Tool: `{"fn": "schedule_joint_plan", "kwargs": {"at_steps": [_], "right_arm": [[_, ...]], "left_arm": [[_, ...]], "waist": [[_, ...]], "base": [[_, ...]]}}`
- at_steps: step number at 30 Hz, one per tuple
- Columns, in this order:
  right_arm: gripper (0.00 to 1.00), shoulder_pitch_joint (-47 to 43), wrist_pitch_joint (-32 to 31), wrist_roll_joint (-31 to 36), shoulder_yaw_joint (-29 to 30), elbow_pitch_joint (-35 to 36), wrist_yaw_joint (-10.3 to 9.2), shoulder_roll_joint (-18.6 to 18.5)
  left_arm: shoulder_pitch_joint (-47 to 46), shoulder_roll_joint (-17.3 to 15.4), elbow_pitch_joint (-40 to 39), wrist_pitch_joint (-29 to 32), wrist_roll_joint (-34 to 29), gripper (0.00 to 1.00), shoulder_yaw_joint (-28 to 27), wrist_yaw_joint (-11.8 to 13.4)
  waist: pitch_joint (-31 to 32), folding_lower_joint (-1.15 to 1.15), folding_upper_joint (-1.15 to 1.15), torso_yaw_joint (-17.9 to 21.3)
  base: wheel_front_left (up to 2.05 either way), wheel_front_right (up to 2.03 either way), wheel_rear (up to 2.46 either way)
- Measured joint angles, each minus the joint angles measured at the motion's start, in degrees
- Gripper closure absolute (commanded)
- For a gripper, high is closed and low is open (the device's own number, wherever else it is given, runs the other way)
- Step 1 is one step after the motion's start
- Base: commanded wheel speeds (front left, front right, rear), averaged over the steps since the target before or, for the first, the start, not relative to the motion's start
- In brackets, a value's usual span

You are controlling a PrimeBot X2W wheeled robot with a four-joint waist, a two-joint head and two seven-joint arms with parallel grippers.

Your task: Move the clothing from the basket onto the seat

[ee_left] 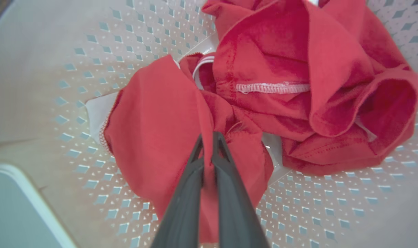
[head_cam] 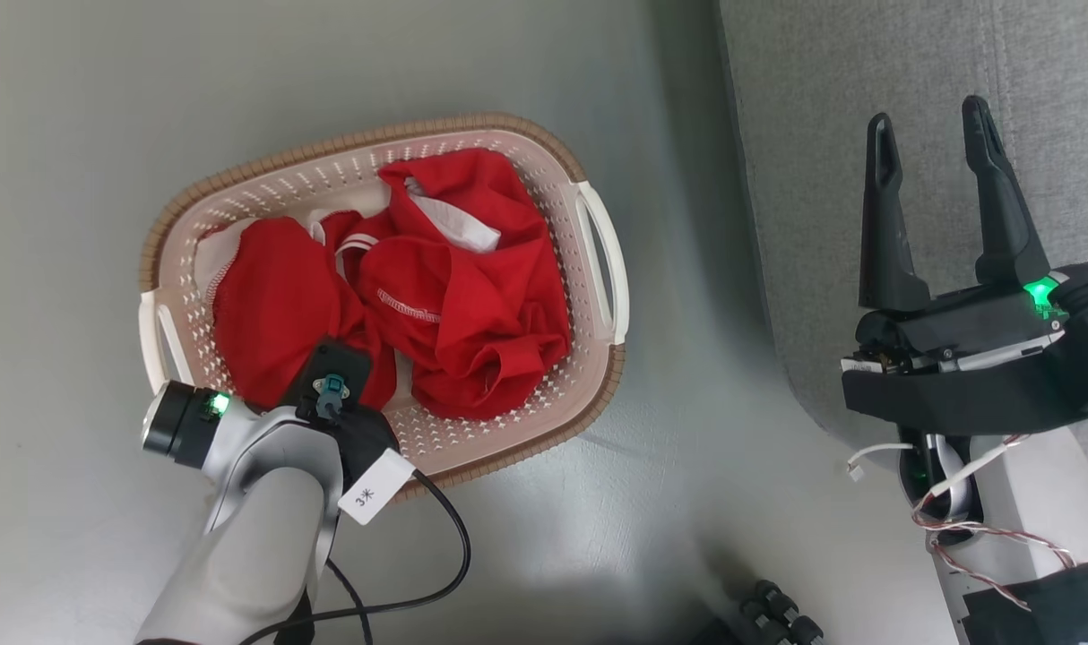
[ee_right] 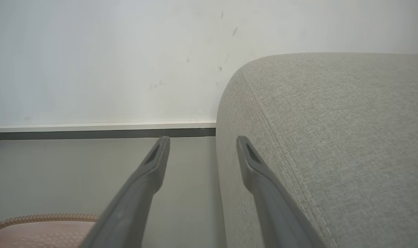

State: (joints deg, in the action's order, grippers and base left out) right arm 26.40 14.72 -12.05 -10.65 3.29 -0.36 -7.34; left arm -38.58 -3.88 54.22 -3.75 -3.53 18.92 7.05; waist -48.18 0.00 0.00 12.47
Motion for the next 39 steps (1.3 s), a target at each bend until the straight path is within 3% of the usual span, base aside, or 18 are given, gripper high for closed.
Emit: {"fn": "schedule_joint_plan", "kwargs": {"at_steps": [12, 27, 39], "right_arm": [[0.0, 0.2, 0.0, 0.6, 0.2, -4.9, 1.07, 0.7], [0.0, -1.3, 0.0, 1.0, 1.1, -11.7, 2.89, 0.5], [0.0, -2.8, 0.0, 1.0, 0.9, -16.6, 3.49, 1.1]], "left_arm": [[-0.1, 0.8, -0.1, -6.5, 1.1, 1.0, 0.6, 0.0], [-1.0, 1.5, -5.8, -9.6, 4.8, 1.0, 2.8, -5.6], [-1.2, 1.6, -12.1, -10.2, 10.0, 1.0, 5.1, -8.1]], "waist": [[4.8, 0.0, 0.0, -1.2], [15.8, -0.01, 0.0, -4.7], [24.0, -0.01, 0.0, -7.5]], "base": [[0.0, 0.0, 0.0], [0.0, 0.0, 0.0], [0.0, 0.0, 0.0]]}}
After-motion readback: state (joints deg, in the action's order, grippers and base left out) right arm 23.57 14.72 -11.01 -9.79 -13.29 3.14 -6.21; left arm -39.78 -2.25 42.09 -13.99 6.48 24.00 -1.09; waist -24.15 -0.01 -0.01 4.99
